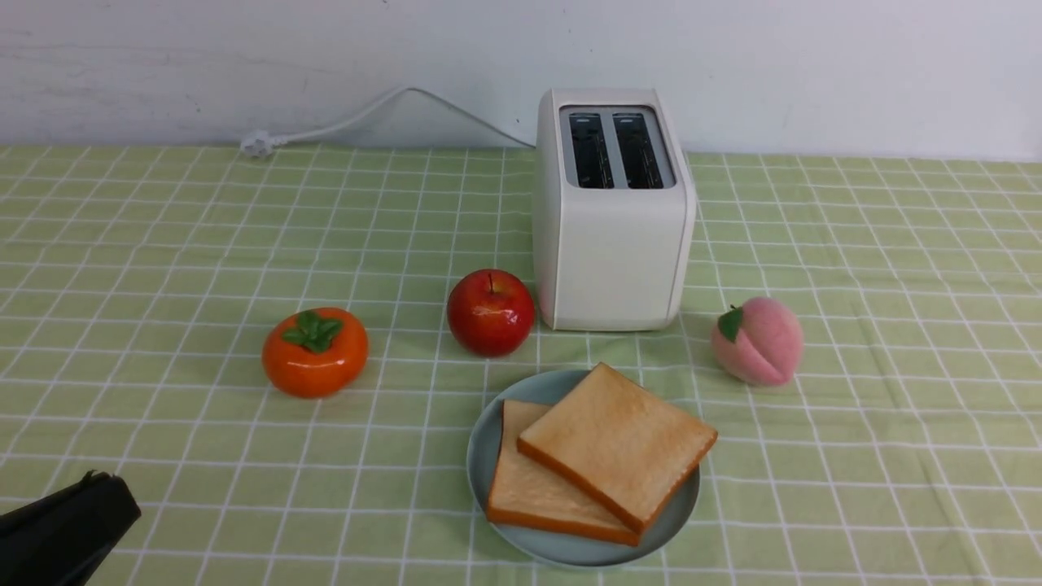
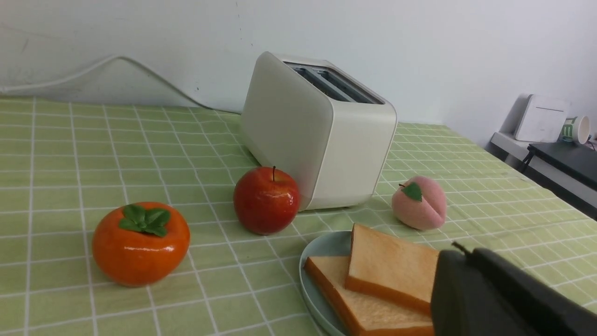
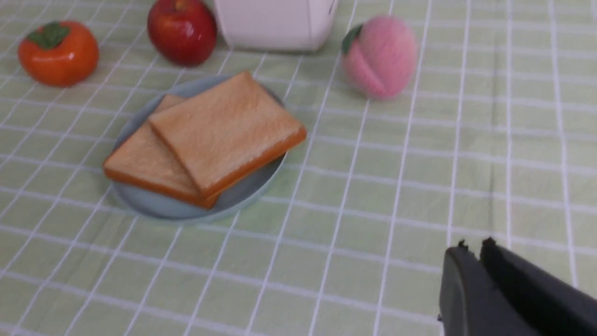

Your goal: Take toasted bread from bread machine on green coffee tablecloth place on plate.

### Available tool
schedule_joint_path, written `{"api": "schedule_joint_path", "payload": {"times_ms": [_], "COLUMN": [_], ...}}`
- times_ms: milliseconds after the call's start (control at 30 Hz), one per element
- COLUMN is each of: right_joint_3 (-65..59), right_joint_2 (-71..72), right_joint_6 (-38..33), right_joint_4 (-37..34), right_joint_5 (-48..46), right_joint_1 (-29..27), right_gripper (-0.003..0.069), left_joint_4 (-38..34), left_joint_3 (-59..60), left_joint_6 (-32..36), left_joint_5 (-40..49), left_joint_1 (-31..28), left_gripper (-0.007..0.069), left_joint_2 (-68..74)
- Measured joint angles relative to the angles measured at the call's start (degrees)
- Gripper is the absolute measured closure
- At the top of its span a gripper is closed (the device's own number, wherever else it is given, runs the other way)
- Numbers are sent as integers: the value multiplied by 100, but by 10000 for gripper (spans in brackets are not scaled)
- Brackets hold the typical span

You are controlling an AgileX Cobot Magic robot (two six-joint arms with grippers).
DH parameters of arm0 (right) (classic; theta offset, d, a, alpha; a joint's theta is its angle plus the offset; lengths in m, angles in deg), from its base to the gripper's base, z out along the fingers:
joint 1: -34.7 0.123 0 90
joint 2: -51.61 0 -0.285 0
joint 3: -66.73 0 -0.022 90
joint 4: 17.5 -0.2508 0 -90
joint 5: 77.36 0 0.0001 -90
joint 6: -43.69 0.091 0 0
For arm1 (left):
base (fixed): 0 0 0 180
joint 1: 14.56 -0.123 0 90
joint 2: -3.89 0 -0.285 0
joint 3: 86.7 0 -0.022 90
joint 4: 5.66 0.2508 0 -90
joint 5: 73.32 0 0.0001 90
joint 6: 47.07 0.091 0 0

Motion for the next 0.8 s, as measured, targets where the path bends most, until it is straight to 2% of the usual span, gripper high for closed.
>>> {"api": "schedule_joint_path", "payload": {"times_ms": [100,133,233,800], "right_joint_3": [-774,-1460,-2432,-2683], "right_joint_2": [453,874,1301,1365], "right_joint_6": [-283,-426,-504,-552], "right_joint_4": [-79,-173,-250,-11], "right_joint_5": [856,1341,1952,1826], "right_joint_1": [-153,-237,-299,-361], "right_gripper": [628,642,662,674], "left_joint_4": [0,0,0,0], "left_joint_3": [0,0,0,0], "left_joint_6": [0,0,0,0], "left_joint_5": [0,0,0,90], "left_joint_1": [0,0,0,0], "left_gripper": [637,636,634,620], "left_joint_2": [0,0,0,6]}}
